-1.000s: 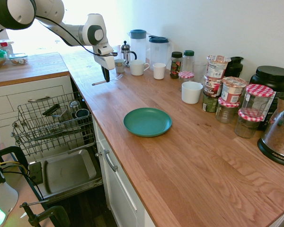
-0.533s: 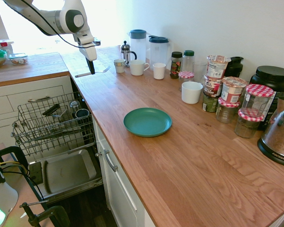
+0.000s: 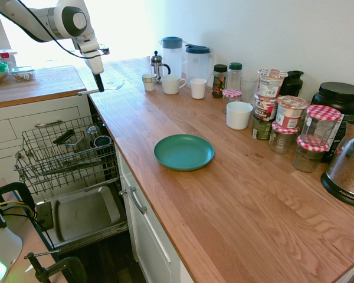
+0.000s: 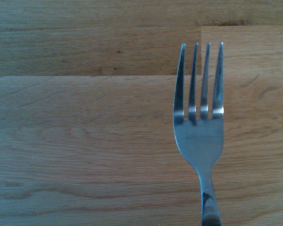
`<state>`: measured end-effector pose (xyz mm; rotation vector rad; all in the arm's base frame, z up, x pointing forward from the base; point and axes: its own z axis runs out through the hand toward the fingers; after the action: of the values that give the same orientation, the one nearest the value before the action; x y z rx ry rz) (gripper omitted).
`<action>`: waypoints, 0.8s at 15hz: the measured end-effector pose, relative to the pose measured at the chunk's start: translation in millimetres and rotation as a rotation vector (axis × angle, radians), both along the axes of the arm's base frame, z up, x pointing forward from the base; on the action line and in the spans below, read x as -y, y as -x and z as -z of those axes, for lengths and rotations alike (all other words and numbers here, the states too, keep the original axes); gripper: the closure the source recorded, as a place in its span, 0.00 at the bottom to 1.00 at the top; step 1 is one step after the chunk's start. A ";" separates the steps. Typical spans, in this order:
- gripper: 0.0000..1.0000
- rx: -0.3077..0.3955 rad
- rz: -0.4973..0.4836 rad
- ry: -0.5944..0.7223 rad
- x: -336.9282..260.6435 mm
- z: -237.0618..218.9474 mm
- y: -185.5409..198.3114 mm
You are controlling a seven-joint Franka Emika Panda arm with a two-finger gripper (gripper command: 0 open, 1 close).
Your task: Put the fork in the dishwasher
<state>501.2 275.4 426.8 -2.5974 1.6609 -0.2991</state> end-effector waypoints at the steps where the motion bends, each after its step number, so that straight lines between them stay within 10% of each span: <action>1: 1.00 -0.004 0.002 0.003 -8.7 8.8 9.1; 12: 1.00 -0.018 -0.043 0.030 -80.3 110.5 136.4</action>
<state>364.8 355.7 316.3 -2.6606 1.6164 -0.3019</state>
